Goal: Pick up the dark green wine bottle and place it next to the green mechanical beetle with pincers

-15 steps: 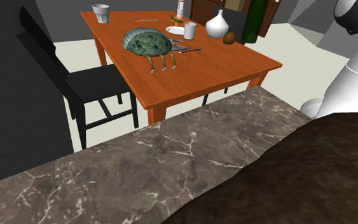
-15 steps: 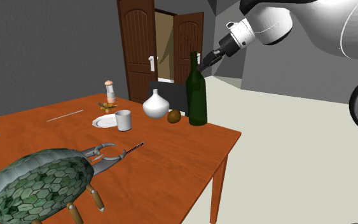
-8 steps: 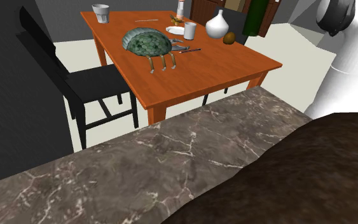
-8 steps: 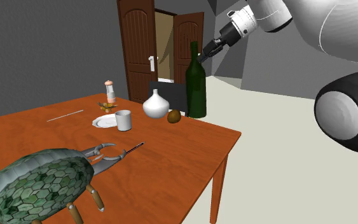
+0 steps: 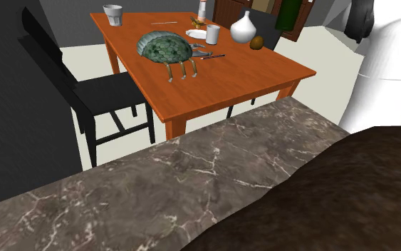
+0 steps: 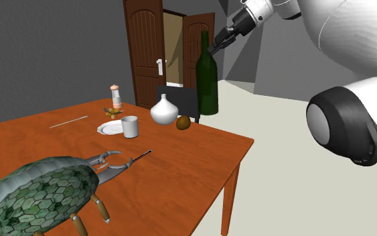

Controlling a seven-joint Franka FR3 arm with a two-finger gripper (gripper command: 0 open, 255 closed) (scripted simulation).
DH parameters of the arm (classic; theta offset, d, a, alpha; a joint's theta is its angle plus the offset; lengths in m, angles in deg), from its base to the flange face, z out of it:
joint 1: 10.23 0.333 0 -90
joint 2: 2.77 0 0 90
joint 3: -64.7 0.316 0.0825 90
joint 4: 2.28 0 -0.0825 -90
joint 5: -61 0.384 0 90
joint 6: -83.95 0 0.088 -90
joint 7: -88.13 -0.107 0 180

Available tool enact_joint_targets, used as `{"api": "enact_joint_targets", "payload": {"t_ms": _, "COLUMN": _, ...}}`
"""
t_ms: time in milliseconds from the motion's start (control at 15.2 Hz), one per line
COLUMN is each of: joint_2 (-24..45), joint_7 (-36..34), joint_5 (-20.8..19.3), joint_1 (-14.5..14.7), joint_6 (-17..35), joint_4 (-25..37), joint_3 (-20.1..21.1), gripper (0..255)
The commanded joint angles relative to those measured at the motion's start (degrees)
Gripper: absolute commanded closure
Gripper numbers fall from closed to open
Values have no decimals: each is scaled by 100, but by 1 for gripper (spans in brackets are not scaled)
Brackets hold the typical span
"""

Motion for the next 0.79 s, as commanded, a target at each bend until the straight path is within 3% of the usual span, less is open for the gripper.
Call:
{"api": "enact_joint_targets", "payload": {"t_ms": 0, "joint_2": 150, "joint_7": -131, "joint_5": 225, "joint_1": -384, "joint_6": -210, "joint_4": 369, "joint_3": 126, "gripper": 255}}
{"api": "enact_joint_targets", "payload": {"t_ms": 264, "joint_2": 536, "joint_7": -510, "joint_5": 802, "joint_1": -1357, "joint_6": -637, "joint_4": 1341, "joint_3": 466, "gripper": 255}}
{"api": "enact_joint_targets", "payload": {"t_ms": 528, "joint_2": -612, "joint_7": -538, "joint_5": -836, "joint_1": 1466, "joint_6": 360, "joint_4": -237, "joint_3": -496, "gripper": 255}}
{"api": "enact_joint_targets", "payload": {"t_ms": 594, "joint_2": -973, "joint_7": -673, "joint_5": -1373, "joint_1": 2308, "joint_6": 695, "joint_4": -546, "joint_3": -766, "gripper": 255}}
{"api": "enact_joint_targets", "payload": {"t_ms": 660, "joint_2": -1514, "joint_7": -935, "joint_5": -2182, "joint_1": 3470, "joint_6": 1146, "joint_4": -857, "joint_3": -1134, "gripper": 255}}
{"api": "enact_joint_targets", "payload": {"t_ms": 726, "joint_2": -3562, "joint_7": -2258, "joint_5": -5269, "joint_1": 5283, "joint_6": 2170, "joint_4": -1299, "joint_3": -439, "gripper": 255}}
